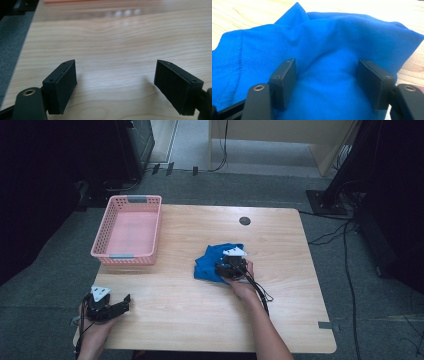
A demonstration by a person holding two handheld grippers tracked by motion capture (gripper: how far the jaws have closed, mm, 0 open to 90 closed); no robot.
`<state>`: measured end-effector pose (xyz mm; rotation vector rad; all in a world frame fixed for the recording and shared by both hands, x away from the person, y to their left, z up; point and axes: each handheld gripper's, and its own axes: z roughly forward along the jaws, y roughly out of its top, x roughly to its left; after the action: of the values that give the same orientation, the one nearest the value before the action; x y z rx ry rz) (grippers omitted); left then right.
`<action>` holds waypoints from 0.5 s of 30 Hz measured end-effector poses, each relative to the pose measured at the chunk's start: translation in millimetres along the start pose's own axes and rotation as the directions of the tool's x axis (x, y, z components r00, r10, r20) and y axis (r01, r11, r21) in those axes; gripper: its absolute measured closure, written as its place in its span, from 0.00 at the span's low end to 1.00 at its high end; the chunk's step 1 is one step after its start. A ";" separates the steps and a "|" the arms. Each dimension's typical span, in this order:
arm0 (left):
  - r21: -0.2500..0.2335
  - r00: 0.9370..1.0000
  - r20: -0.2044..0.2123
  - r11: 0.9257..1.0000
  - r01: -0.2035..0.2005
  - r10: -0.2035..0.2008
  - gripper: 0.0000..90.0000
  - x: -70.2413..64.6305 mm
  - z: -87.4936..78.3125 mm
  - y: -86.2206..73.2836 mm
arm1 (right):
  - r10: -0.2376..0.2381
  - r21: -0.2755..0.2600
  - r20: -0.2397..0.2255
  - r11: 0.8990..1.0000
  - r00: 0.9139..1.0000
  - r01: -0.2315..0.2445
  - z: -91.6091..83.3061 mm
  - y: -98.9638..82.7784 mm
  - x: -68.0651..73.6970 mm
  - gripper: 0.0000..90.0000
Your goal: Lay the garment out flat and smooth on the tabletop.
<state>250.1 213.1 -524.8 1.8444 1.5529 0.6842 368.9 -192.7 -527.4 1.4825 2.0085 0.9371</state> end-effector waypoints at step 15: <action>-0.036 0.988 0.112 0.994 -0.102 0.105 0.21 -69.8 15.7 35.5 | -0.005 -0.002 -0.006 1.000 1.000 0.005 -2.4 -2.5 -0.3 0.37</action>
<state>273.0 138.3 -508.6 1.9182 1.3752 0.6333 365.7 -194.0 -527.8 1.4749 2.0139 0.9426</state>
